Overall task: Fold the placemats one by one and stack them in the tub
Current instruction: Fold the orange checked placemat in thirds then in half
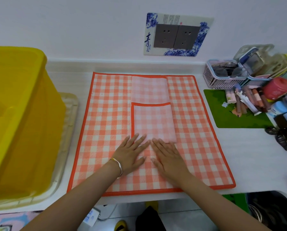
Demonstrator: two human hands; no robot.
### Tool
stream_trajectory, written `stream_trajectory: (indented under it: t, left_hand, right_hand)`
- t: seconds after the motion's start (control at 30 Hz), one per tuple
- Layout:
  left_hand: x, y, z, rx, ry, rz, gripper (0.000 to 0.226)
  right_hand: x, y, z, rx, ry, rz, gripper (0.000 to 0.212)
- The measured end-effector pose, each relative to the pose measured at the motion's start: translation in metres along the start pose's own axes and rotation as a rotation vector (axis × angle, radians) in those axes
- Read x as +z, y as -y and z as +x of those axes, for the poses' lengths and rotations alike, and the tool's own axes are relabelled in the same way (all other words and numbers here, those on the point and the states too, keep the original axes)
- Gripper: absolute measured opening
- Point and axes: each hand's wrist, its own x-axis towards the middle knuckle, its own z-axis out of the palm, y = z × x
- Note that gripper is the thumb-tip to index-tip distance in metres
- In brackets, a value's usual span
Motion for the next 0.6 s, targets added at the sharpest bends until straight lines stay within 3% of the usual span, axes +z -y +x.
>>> stream_trajectory:
  t: [0.23,0.47,0.6]
  left_hand:
    - [-0.001,0.016,-0.012,-0.018,0.002,-0.008,0.061]
    - [-0.014,0.026,-0.024,-0.065,0.064,-0.069,0.073]
    - [-0.02,0.021,-0.022,-0.094,0.068,-0.064,0.083]
  right_hand:
    - [-0.004,-0.041,-0.018,0.102,0.012,-0.019,0.068]
    - [-0.017,-0.05,-0.016,0.118,-0.055,-0.063,0.079]
    - [-0.019,-0.05,-0.001,0.065,-0.113,-0.135,0.061]
